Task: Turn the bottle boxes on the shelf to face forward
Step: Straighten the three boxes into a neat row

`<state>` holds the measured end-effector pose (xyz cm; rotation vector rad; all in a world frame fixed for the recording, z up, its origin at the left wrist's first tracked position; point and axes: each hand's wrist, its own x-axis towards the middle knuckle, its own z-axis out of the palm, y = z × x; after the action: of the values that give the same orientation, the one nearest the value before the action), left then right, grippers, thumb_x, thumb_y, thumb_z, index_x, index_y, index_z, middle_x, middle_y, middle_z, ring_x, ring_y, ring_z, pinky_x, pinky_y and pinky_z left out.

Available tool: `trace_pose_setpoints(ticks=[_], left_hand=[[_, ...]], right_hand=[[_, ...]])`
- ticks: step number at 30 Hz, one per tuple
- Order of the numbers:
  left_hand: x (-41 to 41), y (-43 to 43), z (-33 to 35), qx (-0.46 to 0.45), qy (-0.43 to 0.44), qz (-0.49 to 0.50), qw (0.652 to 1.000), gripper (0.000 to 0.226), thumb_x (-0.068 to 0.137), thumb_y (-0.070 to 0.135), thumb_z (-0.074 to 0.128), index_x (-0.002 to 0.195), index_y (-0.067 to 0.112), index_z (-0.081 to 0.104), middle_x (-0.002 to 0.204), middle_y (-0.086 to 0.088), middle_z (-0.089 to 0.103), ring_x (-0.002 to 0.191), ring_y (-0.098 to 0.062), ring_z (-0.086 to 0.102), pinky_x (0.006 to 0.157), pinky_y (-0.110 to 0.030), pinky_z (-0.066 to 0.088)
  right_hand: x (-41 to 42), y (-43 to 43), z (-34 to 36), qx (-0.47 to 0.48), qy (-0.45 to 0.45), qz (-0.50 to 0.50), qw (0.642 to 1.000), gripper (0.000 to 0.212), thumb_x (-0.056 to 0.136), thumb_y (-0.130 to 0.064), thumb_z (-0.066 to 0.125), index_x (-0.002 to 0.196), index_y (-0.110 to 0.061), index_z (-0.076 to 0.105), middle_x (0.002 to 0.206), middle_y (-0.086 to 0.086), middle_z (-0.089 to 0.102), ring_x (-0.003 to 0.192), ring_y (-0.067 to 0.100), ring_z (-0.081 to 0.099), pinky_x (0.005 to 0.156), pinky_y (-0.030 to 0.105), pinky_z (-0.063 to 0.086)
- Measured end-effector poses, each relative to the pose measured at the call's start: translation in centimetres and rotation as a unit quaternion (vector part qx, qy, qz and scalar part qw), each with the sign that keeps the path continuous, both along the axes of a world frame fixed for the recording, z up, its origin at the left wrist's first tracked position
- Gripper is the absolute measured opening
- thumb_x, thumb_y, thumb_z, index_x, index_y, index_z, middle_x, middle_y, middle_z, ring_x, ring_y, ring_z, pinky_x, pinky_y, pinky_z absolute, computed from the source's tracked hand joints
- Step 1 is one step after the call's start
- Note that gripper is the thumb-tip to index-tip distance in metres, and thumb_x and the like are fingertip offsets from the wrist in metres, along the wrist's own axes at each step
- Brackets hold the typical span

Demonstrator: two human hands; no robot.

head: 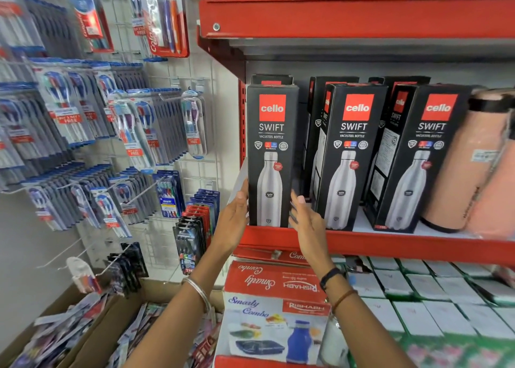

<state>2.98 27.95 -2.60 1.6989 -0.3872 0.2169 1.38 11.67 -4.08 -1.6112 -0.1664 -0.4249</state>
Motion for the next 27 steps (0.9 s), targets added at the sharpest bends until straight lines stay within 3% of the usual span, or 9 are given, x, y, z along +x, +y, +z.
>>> trace_pose_setpoints(ticks=[2,4,6,8,13,16,20,24,27], left_hand=[[-0.5,-0.5,0.1,0.010,-0.023,0.022,0.999,0.031,0.085,0.073,0.024,0.114,0.082,0.025,0.139,0.012,0.047,0.125,-0.006,0.047,0.116,-0.042,0.032],[-2.0,-2.0,0.3,0.015,-0.091,0.085,0.992,0.038,0.095,0.057,0.027,0.132,0.059,0.026,0.148,0.016,0.031,0.137,0.002,0.030,0.119,-0.023,0.022],[-3.5,-4.2,0.5,0.021,-0.192,0.133,0.972,0.046,0.100,0.044,0.028,0.145,0.033,0.027,0.160,0.008,0.017,0.146,0.000,0.013,0.119,-0.019,0.014],[-4.4,-6.8,0.9,0.014,-0.253,0.071,0.965,0.053,0.099,0.045,0.028,0.147,0.023,0.029,0.161,0.000,0.021,0.148,-0.007,0.015,0.119,-0.021,0.015],[-2.9,-12.8,1.8,0.021,-0.132,-0.039,0.990,0.044,0.099,0.048,0.023,0.142,0.041,0.017,0.160,0.013,0.014,0.146,0.002,0.010,0.122,-0.028,0.011],[-0.5,-14.1,1.8,-0.038,-0.036,-0.036,0.998,0.046,0.101,0.041,0.017,0.147,0.036,0.017,0.151,0.021,0.014,0.141,0.002,0.012,0.122,-0.041,0.012],[0.8,-14.5,0.6,-0.057,0.005,-0.063,0.996,0.043,0.088,0.070,0.014,0.128,0.068,0.031,0.124,0.042,0.044,0.126,-0.007,0.042,0.111,-0.036,0.031],[0.9,-14.4,0.0,-0.031,-0.007,-0.036,0.999,0.036,0.088,0.072,0.015,0.119,0.076,0.034,0.087,0.034,0.054,0.086,-0.005,0.048,0.077,-0.025,0.040],[0.0,-14.4,0.4,-0.025,-0.010,-0.035,0.999,0.049,0.072,0.086,0.013,0.118,0.078,0.028,0.115,0.013,0.053,0.105,-0.012,0.050,0.084,-0.031,0.041]], right_hand=[[-0.4,-0.3,-0.2,0.006,-0.016,0.006,1.000,0.040,0.086,-0.067,0.035,0.119,-0.050,0.050,0.141,0.022,0.051,0.129,0.037,0.050,0.103,0.031,0.045],[-1.5,-0.9,0.1,0.014,-0.057,-0.017,0.998,0.041,0.089,-0.066,0.035,0.121,-0.047,0.052,0.139,-0.002,0.056,0.131,0.016,0.052,0.107,0.031,0.042],[-2.7,-2.2,0.5,0.021,-0.127,-0.085,0.988,0.049,0.091,-0.054,0.034,0.130,-0.031,0.053,0.138,-0.007,0.056,0.131,0.007,0.050,0.110,0.027,0.039],[-3.0,-4.3,1.0,0.047,-0.196,-0.151,0.968,0.052,0.095,-0.043,0.032,0.135,-0.016,0.051,0.139,-0.003,0.054,0.133,0.006,0.047,0.110,0.023,0.036],[-1.1,-9.4,2.0,0.088,-0.129,-0.181,0.971,0.060,0.092,-0.054,0.026,0.141,-0.023,0.041,0.149,-0.004,0.043,0.139,0.006,0.037,0.109,0.012,0.028],[0.2,-11.1,1.6,0.086,-0.042,-0.135,0.986,0.052,0.097,-0.048,0.025,0.140,-0.024,0.042,0.151,0.000,0.041,0.140,0.018,0.037,0.118,0.035,0.028],[0.2,-12.3,1.3,0.115,-0.001,-0.091,0.989,0.047,0.101,-0.043,0.023,0.137,-0.023,0.046,0.147,0.004,0.044,0.138,0.027,0.040,0.113,0.040,0.033],[-0.3,-12.7,1.2,0.103,0.004,-0.073,0.992,0.051,0.100,-0.044,0.023,0.140,-0.020,0.044,0.152,0.010,0.039,0.139,0.030,0.039,0.109,0.037,0.034],[-0.6,-12.9,1.1,0.095,0.005,-0.070,0.993,0.051,0.101,-0.043,0.023,0.140,-0.020,0.044,0.153,0.010,0.038,0.138,0.031,0.040,0.103,0.031,0.036]])
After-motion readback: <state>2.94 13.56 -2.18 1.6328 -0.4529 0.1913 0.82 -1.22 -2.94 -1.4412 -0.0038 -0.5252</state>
